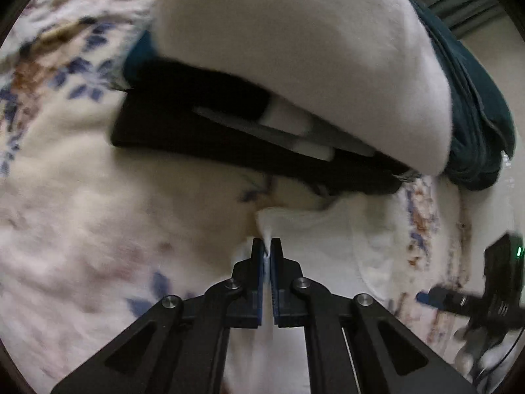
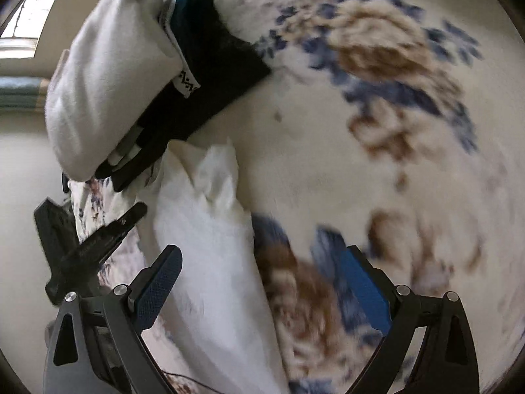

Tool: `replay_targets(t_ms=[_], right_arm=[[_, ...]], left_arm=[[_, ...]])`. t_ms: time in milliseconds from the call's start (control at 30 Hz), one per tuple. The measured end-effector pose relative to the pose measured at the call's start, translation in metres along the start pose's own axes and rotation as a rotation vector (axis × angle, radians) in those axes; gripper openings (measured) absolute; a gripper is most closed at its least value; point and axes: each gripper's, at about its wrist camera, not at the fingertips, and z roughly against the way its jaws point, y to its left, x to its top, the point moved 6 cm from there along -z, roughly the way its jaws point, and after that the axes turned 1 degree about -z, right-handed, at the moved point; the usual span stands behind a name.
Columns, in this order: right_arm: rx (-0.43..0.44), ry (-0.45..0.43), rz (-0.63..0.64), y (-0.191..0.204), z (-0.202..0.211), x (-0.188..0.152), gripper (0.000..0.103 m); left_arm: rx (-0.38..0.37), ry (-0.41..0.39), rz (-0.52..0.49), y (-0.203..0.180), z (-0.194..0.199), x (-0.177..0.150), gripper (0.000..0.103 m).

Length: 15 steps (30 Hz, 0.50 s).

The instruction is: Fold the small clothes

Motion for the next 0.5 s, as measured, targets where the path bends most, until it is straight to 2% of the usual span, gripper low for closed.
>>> replay_targets(t_ms=[100, 133, 200, 233, 267, 367, 433, 467, 500], right_arm=[[0.027, 0.024, 0.022, 0.01, -0.019, 0.023, 0.099], [0.035, 0.037, 0.028, 0.013, -0.026, 0.029, 0.099], [0.066, 0.06, 0.04, 0.02, -0.038, 0.039, 0.099], [0.076, 0.073, 0.045, 0.022, -0.043, 0.041, 0.099], [0.087, 0.093, 0.051, 0.025, -0.049, 0.043, 0.099], [0.128, 0.167, 0.053, 0.031, -0.071, 0.044, 0.099], [0.139, 0.182, 0.047, 0.032, -0.082, 0.043, 0.099], [0.143, 0.175, 0.049, 0.033, -0.084, 0.043, 0.098], [0.162, 0.148, 0.055, 0.037, -0.083, 0.043, 0.091]], left_arm=[[-0.043, 0.012, 0.046, 0.01, 0.0, 0.001, 0.004], [-0.052, 0.021, 0.058, 0.011, 0.0, 0.001, 0.007], [-0.102, 0.035, 0.087, 0.008, -0.003, 0.004, 0.035], [-0.132, 0.041, 0.089, 0.005, -0.007, 0.008, 0.062], [-0.159, 0.05, 0.086, 0.002, -0.012, 0.009, 0.069], [-0.149, 0.102, 0.072, -0.001, -0.032, 0.009, 0.068], [-0.143, 0.075, 0.051, -0.005, -0.034, 0.012, 0.066], [-0.14, 0.058, 0.036, -0.007, -0.032, 0.013, 0.051], [-0.135, 0.039, 0.01, -0.011, -0.028, 0.014, 0.032]])
